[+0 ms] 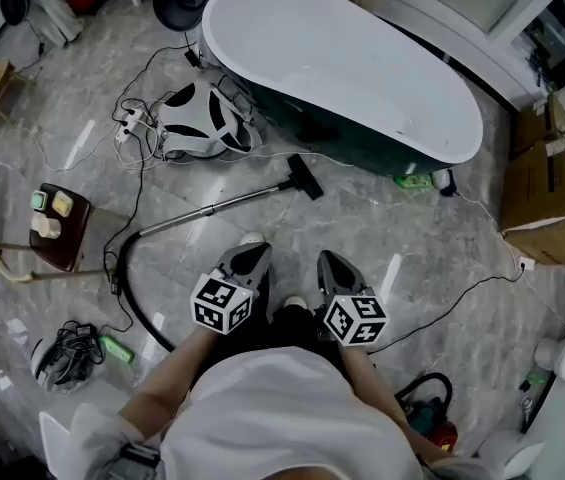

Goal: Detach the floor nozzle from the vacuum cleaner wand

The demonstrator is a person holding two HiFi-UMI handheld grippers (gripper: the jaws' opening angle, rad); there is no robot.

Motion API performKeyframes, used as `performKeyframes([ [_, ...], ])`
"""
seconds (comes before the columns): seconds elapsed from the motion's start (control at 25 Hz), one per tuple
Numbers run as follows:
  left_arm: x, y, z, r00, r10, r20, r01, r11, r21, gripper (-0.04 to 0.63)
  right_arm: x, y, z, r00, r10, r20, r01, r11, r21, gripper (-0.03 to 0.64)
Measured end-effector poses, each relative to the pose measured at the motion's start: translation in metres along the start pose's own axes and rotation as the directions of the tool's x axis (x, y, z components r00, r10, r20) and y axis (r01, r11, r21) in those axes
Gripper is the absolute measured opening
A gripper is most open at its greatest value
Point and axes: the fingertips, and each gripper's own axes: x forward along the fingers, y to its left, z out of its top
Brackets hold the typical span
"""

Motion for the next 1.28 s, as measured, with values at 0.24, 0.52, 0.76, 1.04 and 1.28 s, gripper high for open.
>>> performKeyframes([
  [0.24,0.028,0.031,0.035,0.994,-0.109,-0.023,0.110,0.992,0.067,0.008,0.053,0.011,0.028,1.000,-0.010,0.015,0.010,1.000,0.004,0.014],
  [0.52,0.059,0.073,0.057,0.985,-0.165,-0.054,0.170,0.982,0.088,0.008,0.103,0.028,0.047,0.999,0.047,0.012,-0.046,0.997,-0.069,0.014],
  [0.76,0.074,0.091,0.077,0.973,-0.221,-0.062,0.228,0.964,0.134,0.008,0.130,0.010,0.072,0.999,0.007,0.042,-0.002,0.994,-0.109,0.014],
  [1.04,0.079,0.110,0.084,0.966,-0.243,-0.083,0.254,0.953,0.165,0.008,0.156,0.001,0.093,0.996,-0.038,0.075,0.046,0.993,-0.106,0.014],
  [1.28,0.086,0.117,0.079,0.966,-0.234,-0.113,0.252,0.951,0.180,0.008,0.169,0.002,0.097,0.999,0.012,0.043,-0.006,0.989,-0.146,0.014],
])
